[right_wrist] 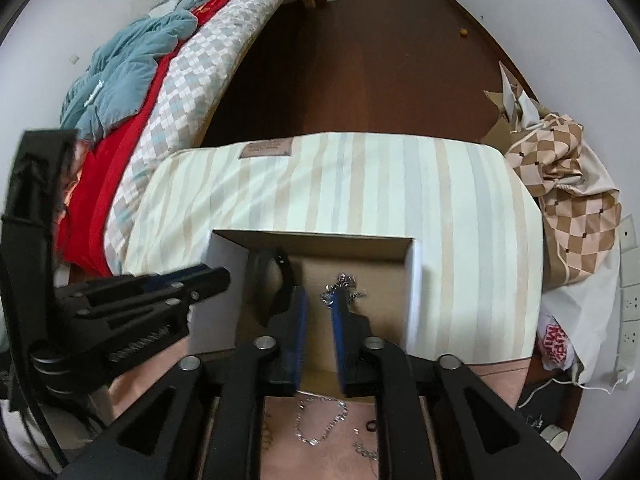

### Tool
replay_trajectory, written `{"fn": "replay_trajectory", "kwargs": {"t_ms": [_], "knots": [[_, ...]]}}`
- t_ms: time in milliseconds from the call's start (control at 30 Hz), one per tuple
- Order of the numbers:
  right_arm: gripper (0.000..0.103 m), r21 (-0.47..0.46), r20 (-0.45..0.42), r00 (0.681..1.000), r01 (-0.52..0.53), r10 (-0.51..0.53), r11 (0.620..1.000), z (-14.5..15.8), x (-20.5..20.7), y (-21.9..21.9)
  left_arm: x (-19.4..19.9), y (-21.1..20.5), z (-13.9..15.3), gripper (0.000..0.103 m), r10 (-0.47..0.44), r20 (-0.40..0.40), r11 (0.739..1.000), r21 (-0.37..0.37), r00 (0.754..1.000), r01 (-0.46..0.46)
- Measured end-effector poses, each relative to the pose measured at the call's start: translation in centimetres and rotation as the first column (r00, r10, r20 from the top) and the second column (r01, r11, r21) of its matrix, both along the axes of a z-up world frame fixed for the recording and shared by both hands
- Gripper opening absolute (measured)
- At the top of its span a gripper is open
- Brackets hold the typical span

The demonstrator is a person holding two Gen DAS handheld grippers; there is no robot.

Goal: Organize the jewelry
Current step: 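Open the left gripper dropping the band into the box while the right gripper releases the chain there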

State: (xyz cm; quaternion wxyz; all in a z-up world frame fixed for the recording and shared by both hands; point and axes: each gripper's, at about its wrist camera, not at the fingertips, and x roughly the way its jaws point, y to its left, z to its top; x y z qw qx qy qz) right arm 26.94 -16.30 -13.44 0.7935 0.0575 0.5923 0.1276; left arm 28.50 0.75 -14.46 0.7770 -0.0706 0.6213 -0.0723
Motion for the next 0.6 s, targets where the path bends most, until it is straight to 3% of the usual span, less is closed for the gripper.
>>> {"fn": "replay_trajectory", "kwargs": {"t_ms": [33,200,300,400,600], "knots": [[0.041,-0.012,0.000,1.000,0.007,-0.007,1.000,-0.1,-0.2,-0.3,-0.1,0.1,0.4,0.074,0.006,0.017,1.000,0.008,1.000,-0.006],[0.054,-0.084,0.024,0.998,0.055,-0.054,0.995,0.4,-1.8,-1.9,-1.1,0.4,2.5,0.078,0.011,0.105,0.994,0.109,0.994,-0.022],[0.076,-0.170,0.037,0.997,0.076,-0.071,0.983,0.0,-3.0,-2.4,-2.3,0.7,3.0,0.101,0.013,0.156,0.985,0.166,0.988,-0.040],[0.098,-0.206,0.045,0.995,0.091,-0.084,0.974,-0.6,-4.0,-2.5,-3.5,0.8,2.6,0.102,0.011,0.168,0.977,0.210,0.986,-0.046],[0.101,-0.247,0.060,0.995,0.094,-0.082,0.964,-1.4,-5.2,-1.7,-5.6,1.3,1.8,0.102,0.034,0.179,0.964,0.254,0.983,-0.080]]}}
